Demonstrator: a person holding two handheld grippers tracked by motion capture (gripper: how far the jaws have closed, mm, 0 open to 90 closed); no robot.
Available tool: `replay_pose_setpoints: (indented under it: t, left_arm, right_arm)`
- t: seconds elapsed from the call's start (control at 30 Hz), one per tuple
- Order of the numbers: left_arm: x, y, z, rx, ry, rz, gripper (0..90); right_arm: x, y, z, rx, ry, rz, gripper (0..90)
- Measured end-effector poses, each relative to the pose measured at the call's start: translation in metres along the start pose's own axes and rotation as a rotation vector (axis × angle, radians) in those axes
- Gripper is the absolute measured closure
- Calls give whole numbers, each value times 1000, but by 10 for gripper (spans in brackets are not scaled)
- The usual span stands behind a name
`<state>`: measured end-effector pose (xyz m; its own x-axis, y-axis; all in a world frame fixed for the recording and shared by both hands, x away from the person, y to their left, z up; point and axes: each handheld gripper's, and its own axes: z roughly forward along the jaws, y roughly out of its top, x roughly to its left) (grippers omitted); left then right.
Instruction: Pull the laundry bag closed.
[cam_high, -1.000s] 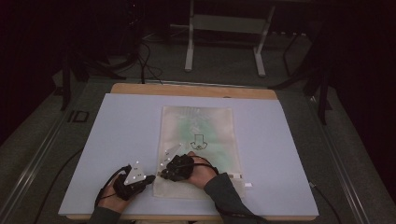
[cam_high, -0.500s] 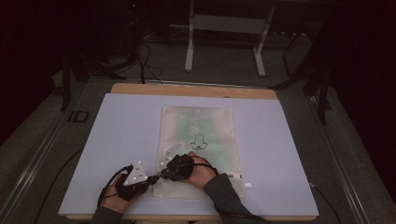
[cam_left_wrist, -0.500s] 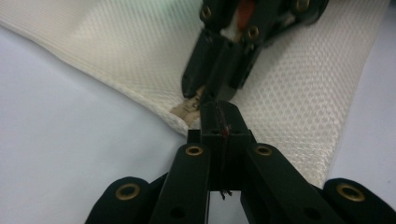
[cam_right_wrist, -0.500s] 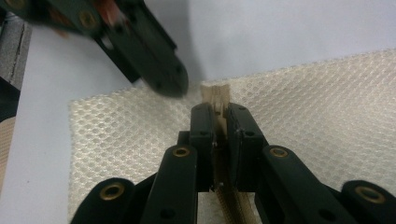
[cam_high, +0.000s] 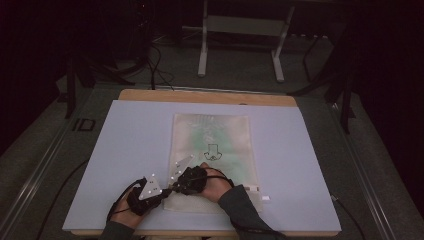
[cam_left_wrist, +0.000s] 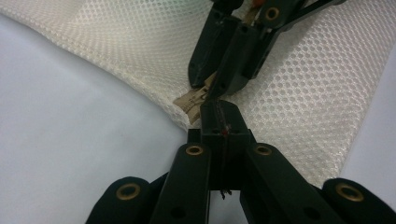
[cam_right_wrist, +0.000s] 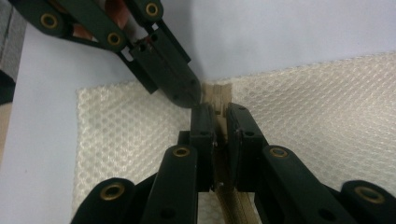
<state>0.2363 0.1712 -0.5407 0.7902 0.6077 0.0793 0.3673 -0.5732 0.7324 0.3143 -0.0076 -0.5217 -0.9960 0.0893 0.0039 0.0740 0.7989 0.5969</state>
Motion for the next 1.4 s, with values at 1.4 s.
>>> replay_pose_setpoints:
  t: [1.4]
  left_arm:
    - [15, 5, 1, -84, 0, -176, 867]
  right_arm:
    - [0, -3, -2, -2, 9, -20, 820]
